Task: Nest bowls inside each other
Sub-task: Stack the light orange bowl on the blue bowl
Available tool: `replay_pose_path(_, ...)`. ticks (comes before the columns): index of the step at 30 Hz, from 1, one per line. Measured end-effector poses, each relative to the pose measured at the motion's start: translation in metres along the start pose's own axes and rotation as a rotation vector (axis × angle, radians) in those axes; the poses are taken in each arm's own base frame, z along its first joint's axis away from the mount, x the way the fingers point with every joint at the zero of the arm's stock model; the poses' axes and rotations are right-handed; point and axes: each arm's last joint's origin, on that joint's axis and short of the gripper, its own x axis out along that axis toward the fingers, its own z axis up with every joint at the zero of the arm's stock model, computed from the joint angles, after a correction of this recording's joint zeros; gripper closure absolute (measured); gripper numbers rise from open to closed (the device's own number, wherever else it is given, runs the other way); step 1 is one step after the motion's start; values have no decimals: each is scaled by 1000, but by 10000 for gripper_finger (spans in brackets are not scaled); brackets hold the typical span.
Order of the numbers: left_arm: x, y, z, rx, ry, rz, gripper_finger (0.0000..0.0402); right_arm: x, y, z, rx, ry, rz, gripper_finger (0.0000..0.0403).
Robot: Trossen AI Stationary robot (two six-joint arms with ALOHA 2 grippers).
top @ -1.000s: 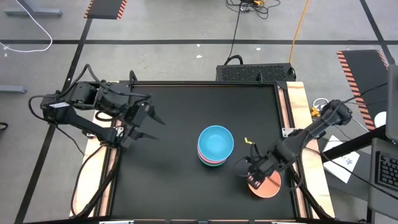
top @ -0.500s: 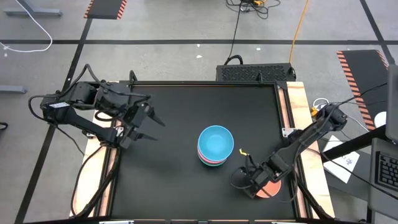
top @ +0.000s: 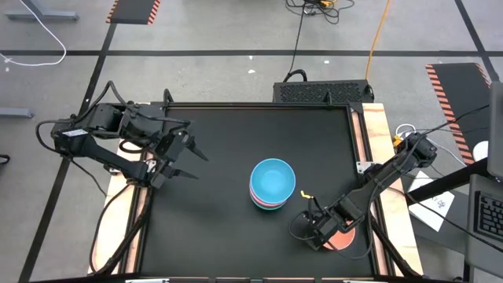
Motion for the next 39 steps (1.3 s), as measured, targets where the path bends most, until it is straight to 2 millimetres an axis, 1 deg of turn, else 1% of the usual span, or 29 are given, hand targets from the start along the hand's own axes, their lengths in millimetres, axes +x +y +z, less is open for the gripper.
replay_pose_path(4, 0, 0, 0, 1, 0, -1, 151, 1, -1, 0, 1, 0, -5, 276)
replay_pose_path(6, 0, 0, 0, 1, 0, -1, 151, 4, -2, 0, 16, 2, 0, 276)
replay_pose_path(13, 0, 0, 0, 3, 1, -2, 151, 33, -16, 0, 70, 106, 42, 276)
replay_pose_path(19, 0, 0, 0, 4, 1, -2, 151, 47, -31, 0, 99, 129, 5, 276)
replay_pose_path(22, 0, 0, 0, 4, 1, -2, 151, 51, -36, 1, 63, 110, -11, 287)
replay_pose_path(24, 0, 0, 0, 4, 1, -2, 151, 51, -37, 2, 35, 75, -18, 307)
replay_pose_path(28, 0, 0, 0, 3, 1, -2, 151, 49, -39, 2, -2, 48, -44, 376)
replay_pose_path(34, 0, 0, 0, -4, 2, -2, 151, 44, -45, 3, -6, 26, -147, 395)
replay_pose_path(37, 0, 0, 0, -8, 2, -2, 151, 35, -43, 6, -31, -7, -191, 400)
replay_pose_path(39, 0, 0, 0, -9, 2, -2, 151, 28, -45, 9, -48, -49, -269, 402)
